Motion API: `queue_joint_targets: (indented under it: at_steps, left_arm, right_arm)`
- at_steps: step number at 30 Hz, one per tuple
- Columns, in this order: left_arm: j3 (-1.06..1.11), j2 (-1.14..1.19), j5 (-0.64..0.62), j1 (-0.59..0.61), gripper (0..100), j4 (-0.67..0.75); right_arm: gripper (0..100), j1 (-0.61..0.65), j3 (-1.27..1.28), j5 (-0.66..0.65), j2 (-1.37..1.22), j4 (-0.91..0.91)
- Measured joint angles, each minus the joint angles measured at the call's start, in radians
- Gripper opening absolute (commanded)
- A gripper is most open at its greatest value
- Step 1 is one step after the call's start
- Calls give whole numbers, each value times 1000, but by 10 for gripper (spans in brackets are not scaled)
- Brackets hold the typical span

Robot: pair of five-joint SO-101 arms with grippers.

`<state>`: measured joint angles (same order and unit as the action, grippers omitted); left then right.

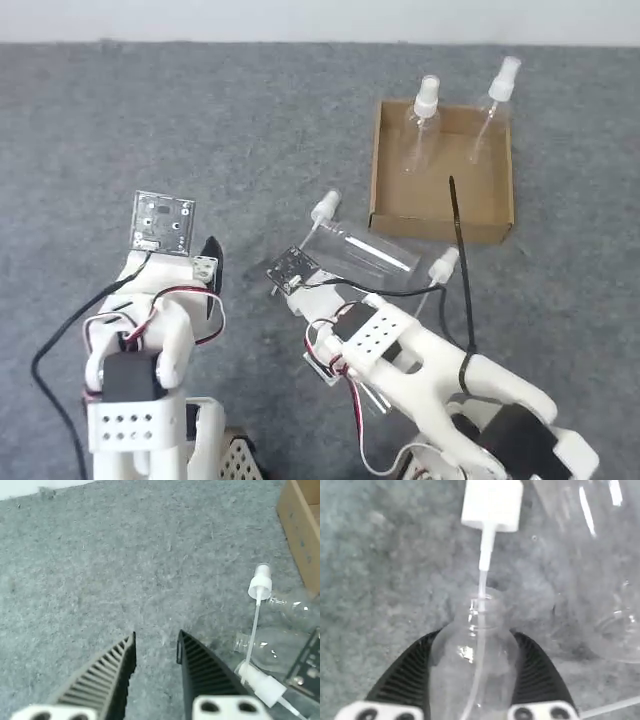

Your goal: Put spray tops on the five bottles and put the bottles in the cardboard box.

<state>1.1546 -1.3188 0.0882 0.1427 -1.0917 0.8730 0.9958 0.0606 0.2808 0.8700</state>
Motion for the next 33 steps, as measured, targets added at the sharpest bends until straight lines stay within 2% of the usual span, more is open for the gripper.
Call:
queue_joint_targets:
  at_steps: [6,12,22,25,33]
  left_arm:
    - [43,0,61,2,120,3]
    - [86,0,71,46,120,80]
    - [98,0,112,63,151,94]
    - [110,29,112,71,156,155]
    - [103,331,112,187,156,400]
  right_arm:
    - [5,0,0,-2,0,-2]
    - [5,6,2,-98,44,-2]
    - [6,5,-74,-109,54,-35]
    - [6,5,-75,-110,60,-44]
    - [6,8,-75,-110,60,-44]
